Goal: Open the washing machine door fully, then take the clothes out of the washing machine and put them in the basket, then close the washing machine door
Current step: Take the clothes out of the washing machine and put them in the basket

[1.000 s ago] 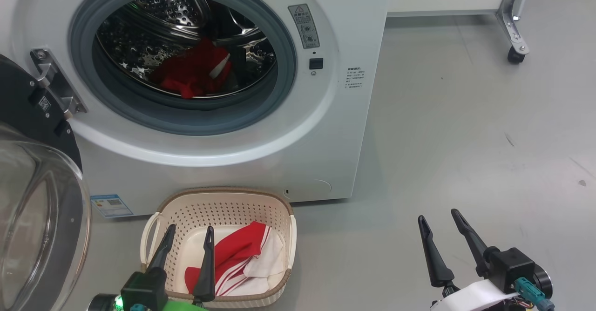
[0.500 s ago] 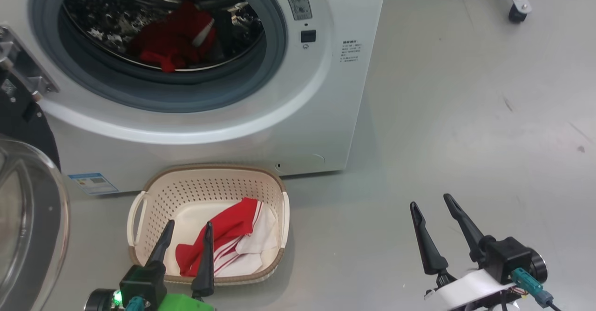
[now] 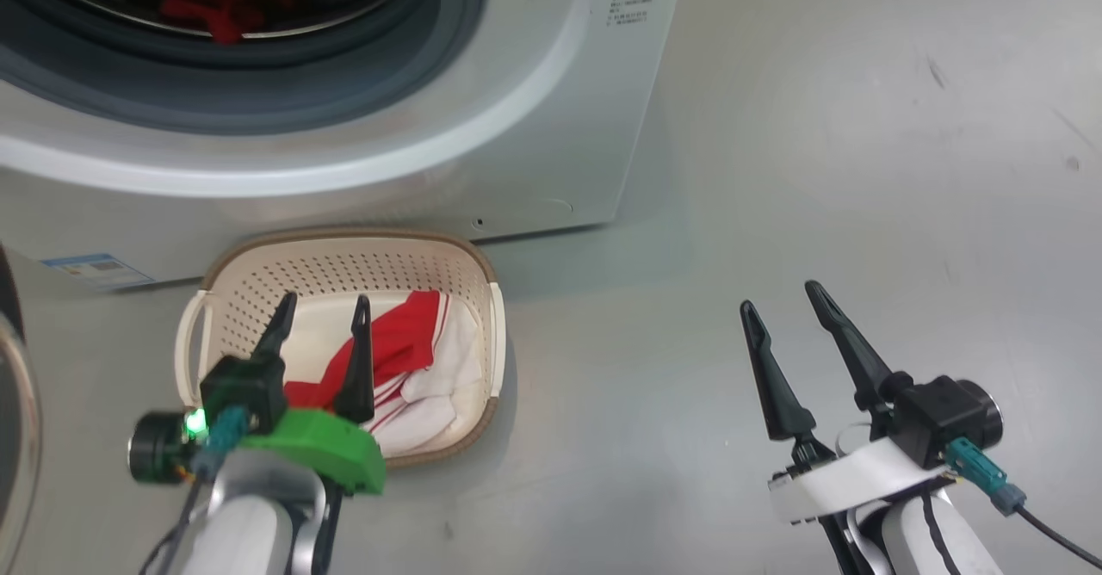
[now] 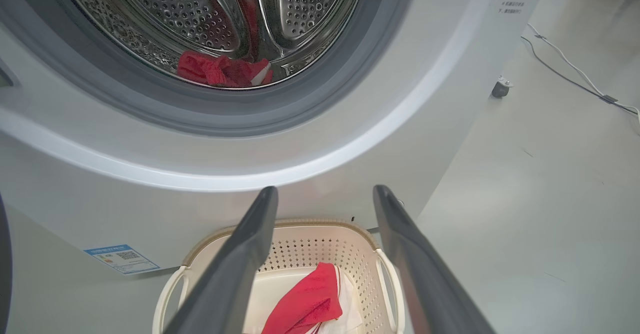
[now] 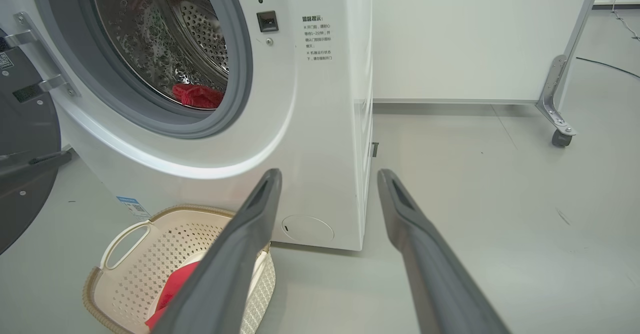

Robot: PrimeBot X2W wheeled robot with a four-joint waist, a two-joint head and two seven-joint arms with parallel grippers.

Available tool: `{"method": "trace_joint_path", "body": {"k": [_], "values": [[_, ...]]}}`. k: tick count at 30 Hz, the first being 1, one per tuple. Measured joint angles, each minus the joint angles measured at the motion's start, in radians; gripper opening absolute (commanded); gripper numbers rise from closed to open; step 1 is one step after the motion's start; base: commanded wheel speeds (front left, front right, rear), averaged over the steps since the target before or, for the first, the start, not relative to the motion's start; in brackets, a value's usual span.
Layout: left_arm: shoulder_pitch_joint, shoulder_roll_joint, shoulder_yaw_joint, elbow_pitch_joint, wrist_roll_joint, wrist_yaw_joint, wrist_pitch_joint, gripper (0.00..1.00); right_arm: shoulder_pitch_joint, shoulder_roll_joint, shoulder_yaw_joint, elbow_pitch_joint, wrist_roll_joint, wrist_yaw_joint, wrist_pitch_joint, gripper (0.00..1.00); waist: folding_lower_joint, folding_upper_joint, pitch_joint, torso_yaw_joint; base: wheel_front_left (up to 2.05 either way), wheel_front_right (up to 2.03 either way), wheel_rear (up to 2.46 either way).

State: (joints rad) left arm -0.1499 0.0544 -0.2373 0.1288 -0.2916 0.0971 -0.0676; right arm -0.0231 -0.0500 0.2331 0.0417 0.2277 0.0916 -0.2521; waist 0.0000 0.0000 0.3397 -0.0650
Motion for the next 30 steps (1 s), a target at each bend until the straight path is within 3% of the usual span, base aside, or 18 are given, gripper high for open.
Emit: {"method": "trace_joint_path", "body": {"k": [9,30], "values": [[-0.251,0.038,0.018,0.065,-0.025,-0.033,0.139,1.00,-0.088,0.000,0.043,-0.008,0.011,0.013,0.000,1.00,0.0000,0.0000,0.125,-0.034,0.00,0.00,0.00],[-0.750,0.330,0.131,0.144,0.034,-0.060,0.520,1.00,-0.277,0.001,0.091,0.005,0.186,0.021,0.000,1.00,0.0001,0.0000,0.359,-0.187,0.00,0.00,0.00]]}}
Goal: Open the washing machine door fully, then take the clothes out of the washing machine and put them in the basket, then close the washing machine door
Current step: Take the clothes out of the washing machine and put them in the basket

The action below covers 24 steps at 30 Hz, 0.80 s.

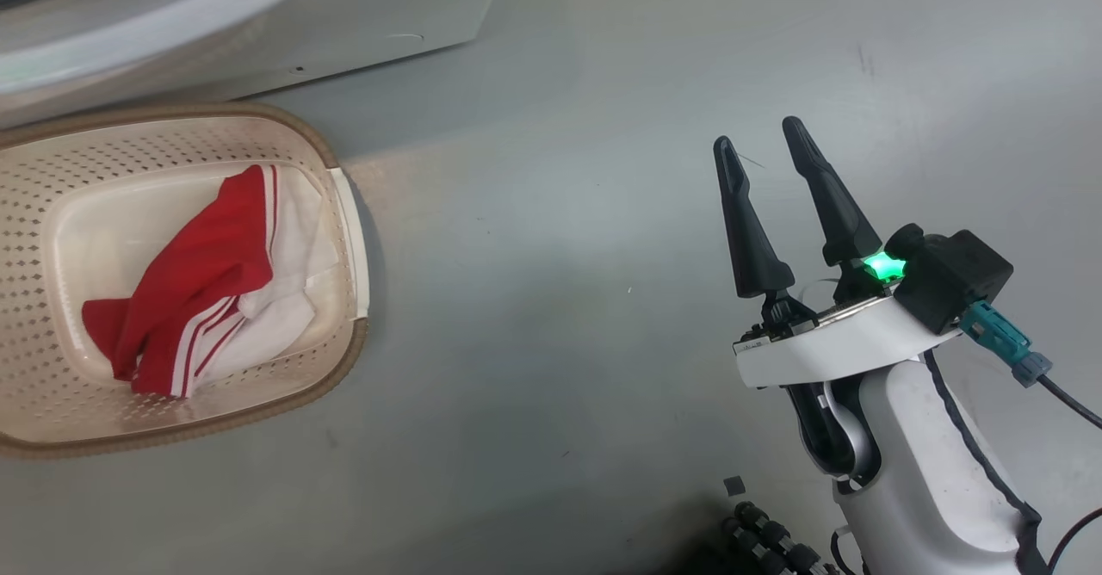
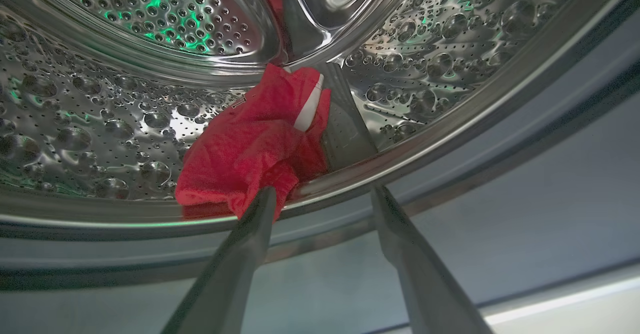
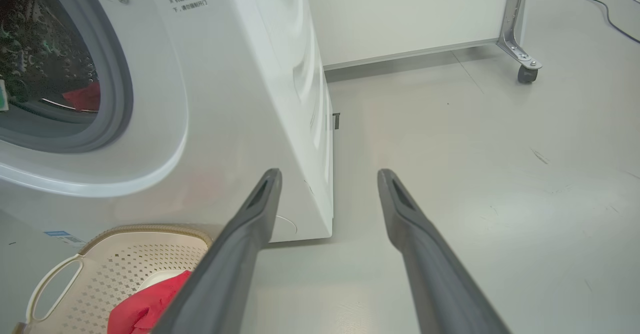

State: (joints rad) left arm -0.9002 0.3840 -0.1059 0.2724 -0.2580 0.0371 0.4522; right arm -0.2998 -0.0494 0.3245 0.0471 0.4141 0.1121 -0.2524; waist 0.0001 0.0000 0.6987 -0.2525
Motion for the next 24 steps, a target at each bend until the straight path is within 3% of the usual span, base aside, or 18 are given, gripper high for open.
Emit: {"method": "trace_joint_path", "body": {"k": [13,24], "values": [[-0.201,0.126,-0.006,0.039,0.075,-0.034,0.121,1.00,-0.046,0.001,0.038,-0.004,0.068,0.000,0.000,1.00,0.0000,0.0000,0.079,-0.101,0.00,0.00,0.00],[-0.251,0.188,-0.016,0.121,0.145,-0.019,0.226,1.00,-0.066,0.003,0.058,0.000,0.087,-0.002,0.000,1.00,0.0000,0.0000,0.113,-0.143,0.00,0.00,0.00]]}}
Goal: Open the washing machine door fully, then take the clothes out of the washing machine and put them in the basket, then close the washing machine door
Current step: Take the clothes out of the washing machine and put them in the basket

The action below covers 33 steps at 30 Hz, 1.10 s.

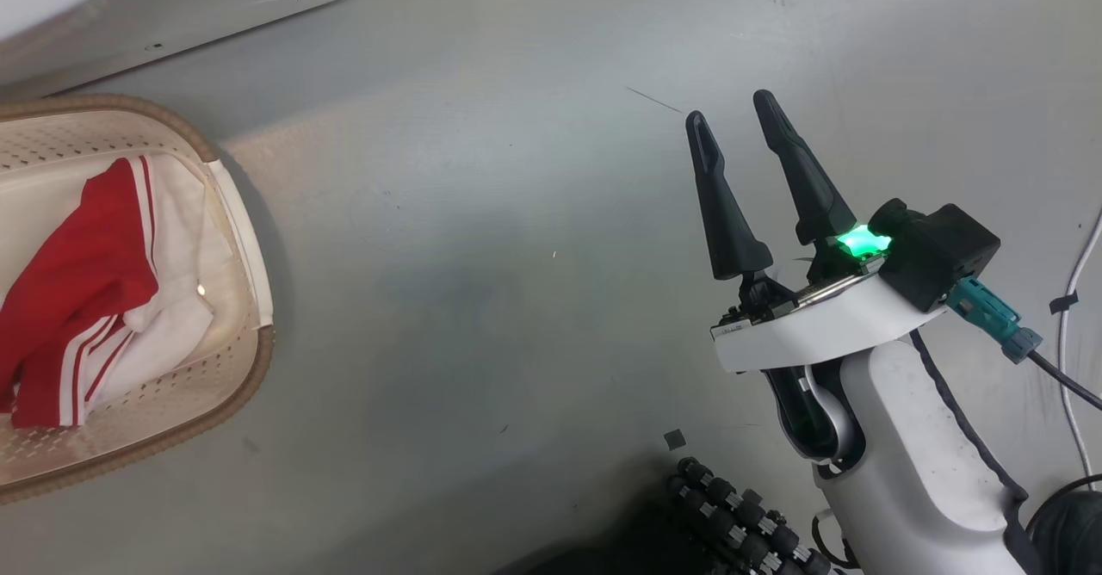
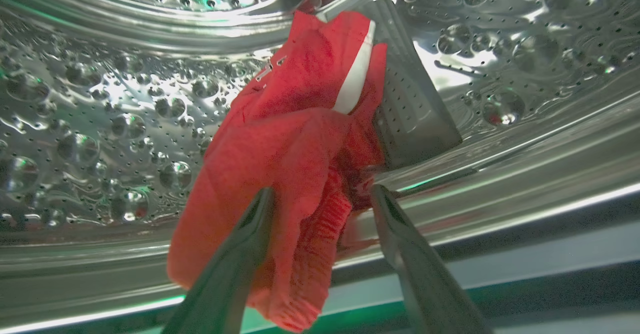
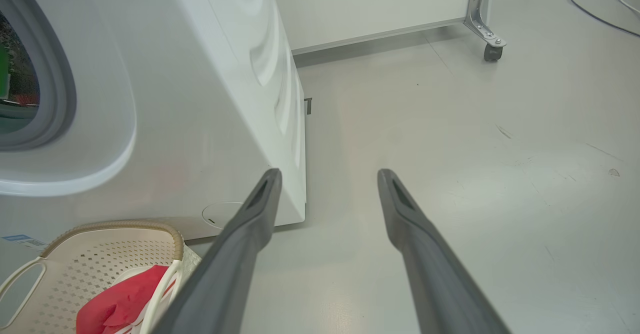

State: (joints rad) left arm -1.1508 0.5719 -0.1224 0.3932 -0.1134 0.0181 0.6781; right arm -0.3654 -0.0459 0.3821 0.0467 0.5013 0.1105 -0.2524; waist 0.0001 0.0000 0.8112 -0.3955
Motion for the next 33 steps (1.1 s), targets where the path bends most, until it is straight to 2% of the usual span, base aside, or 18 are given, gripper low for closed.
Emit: {"method": "trace_joint_path", "body": {"k": [7,8,9,10,11,12,13,22,33], "values": [[-0.019,0.016,0.009,0.034,0.021,0.029,0.065,0.99,-0.004,0.000,0.007,0.001,0.000,0.000,0.000,1.00,0.0000,0.0000,0.005,-0.004,0.00,0.00,0.00],[-0.020,0.017,0.008,0.039,0.022,0.030,0.076,0.83,-0.006,0.001,0.008,0.001,0.000,0.000,0.000,1.00,0.0000,0.0000,0.005,-0.004,0.00,0.00,0.00],[-0.020,0.016,0.008,0.045,0.021,0.030,0.087,0.56,-0.009,0.001,0.008,0.002,0.000,0.000,0.000,1.00,-0.0001,0.0000,0.005,-0.004,0.00,0.00,0.00],[-0.020,0.016,0.007,0.052,0.021,0.030,0.104,0.44,-0.013,0.000,0.008,0.003,0.000,0.000,0.000,1.00,-0.0001,0.0000,0.006,-0.004,0.00,0.00,0.00],[-0.022,0.016,0.007,0.054,0.021,0.030,0.113,0.37,-0.016,0.000,0.008,0.003,0.000,0.000,0.000,1.00,0.0000,0.0000,0.006,-0.003,0.00,0.00,0.00],[-0.024,0.016,0.005,0.054,0.021,0.030,0.118,0.14,-0.018,0.000,0.009,0.003,0.000,0.000,0.000,1.00,0.0000,0.0000,0.006,-0.002,0.00,0.00,0.00],[-0.026,0.016,0.004,0.055,0.021,0.030,0.123,0.00,-0.018,0.000,0.009,0.003,0.000,0.000,0.000,1.00,0.0000,0.0000,0.006,-0.002,0.00,0.00,0.00],[-0.046,0.008,0.007,0.032,0.016,0.031,0.105,0.00,-0.023,0.000,0.010,0.003,0.000,0.000,0.000,1.00,-0.0001,0.0000,0.008,0.005,0.00,0.00,0.00],[-0.027,-0.095,0.063,-0.030,-0.052,0.066,-0.101,0.00,-0.041,0.000,-0.011,0.011,-0.030,0.000,-0.001,1.00,-0.0001,0.0000,-0.010,0.038,0.00,0.00,0.00]]}}
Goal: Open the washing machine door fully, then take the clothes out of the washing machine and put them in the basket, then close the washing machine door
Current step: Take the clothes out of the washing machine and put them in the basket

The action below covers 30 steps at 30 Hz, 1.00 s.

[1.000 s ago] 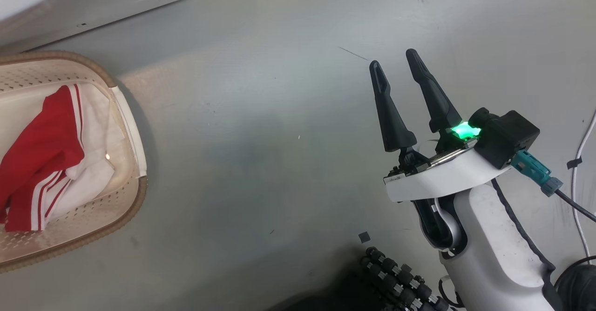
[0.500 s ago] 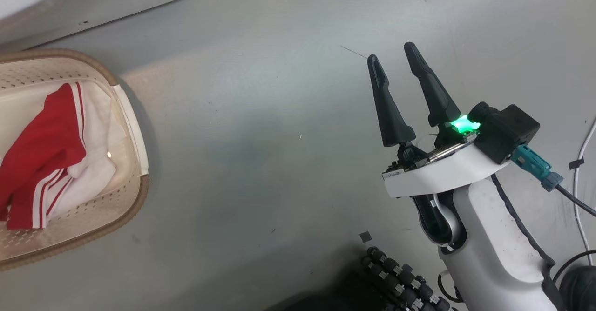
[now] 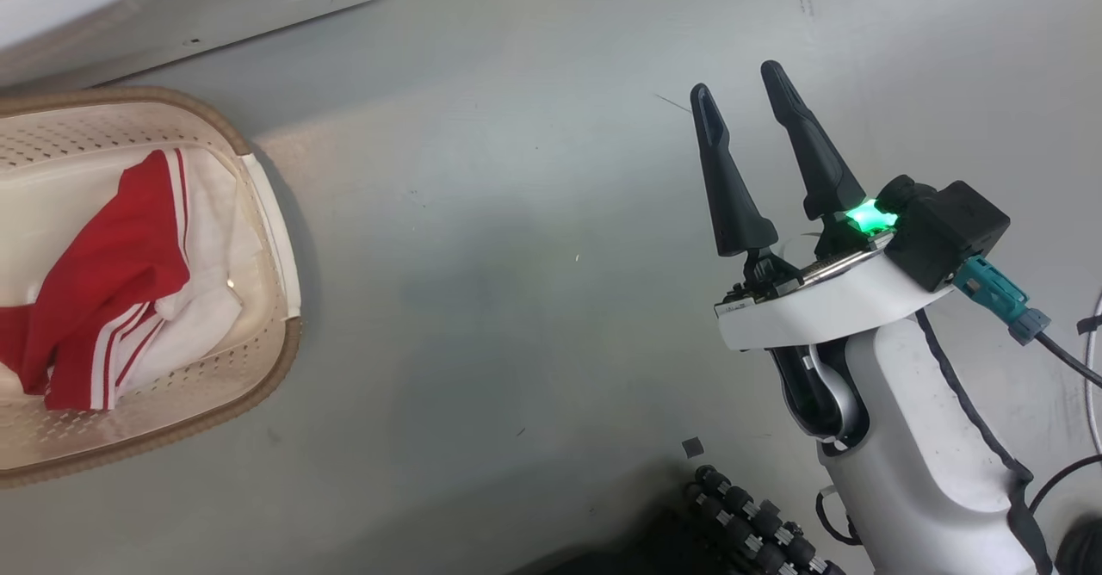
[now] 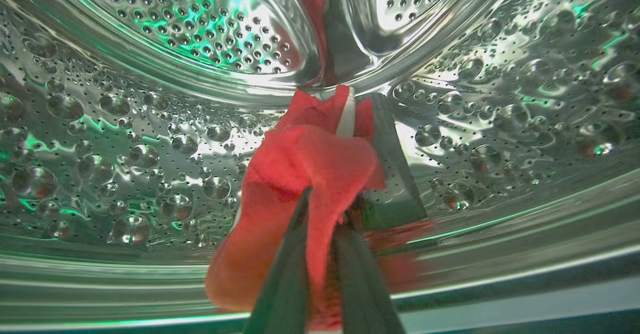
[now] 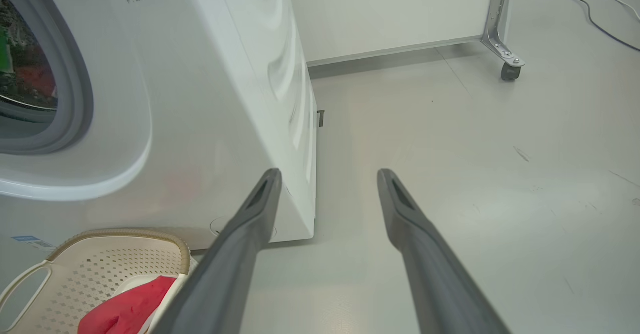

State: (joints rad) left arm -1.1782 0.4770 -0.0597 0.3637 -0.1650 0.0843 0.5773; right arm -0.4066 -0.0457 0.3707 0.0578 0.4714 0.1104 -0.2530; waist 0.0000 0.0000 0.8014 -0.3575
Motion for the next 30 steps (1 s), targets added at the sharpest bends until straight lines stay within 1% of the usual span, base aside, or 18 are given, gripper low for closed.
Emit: {"method": "trace_joint_path", "body": {"k": [7,11,20,25,26,30], "values": [[0.102,-0.071,0.039,-0.021,-0.037,0.015,-0.150,0.00,0.000,0.000,-0.016,0.014,-0.040,0.000,0.000,1.00,0.0000,0.0000,-0.025,0.030,0.00,0.00,0.00],[0.155,-0.111,0.059,-0.043,-0.054,0.016,-0.238,0.00,0.000,0.000,-0.025,0.019,-0.054,0.000,0.000,1.00,0.0000,0.0000,-0.044,0.048,0.00,0.00,0.00],[0.299,-0.214,0.070,-0.112,-0.079,0.023,-0.444,0.00,0.013,-0.001,-0.047,0.041,-0.110,0.000,0.000,1.00,0.0000,0.0000,-0.101,0.091,0.00,0.00,0.00],[0.385,-0.272,0.065,-0.137,-0.094,0.025,-0.541,0.00,0.053,-0.013,-0.063,0.055,-0.130,0.000,0.000,1.00,0.0000,0.0000,-0.141,0.118,0.00,0.00,0.00],[0.385,-0.272,0.065,-0.137,-0.094,0.025,-0.541,0.00,0.053,-0.013,-0.063,0.055,-0.130,0.000,0.000,1.00,0.0000,0.0000,-0.141,0.118,0.00,0.00,0.00],[0.460,-0.301,0.055,-0.152,-0.095,0.025,-0.607,0.00,0.072,-0.021,-0.076,0.063,-0.151,0.000,0.000,1.00,0.0000,0.0000,-0.177,0.139,0.00,0.00,0.00]]}}
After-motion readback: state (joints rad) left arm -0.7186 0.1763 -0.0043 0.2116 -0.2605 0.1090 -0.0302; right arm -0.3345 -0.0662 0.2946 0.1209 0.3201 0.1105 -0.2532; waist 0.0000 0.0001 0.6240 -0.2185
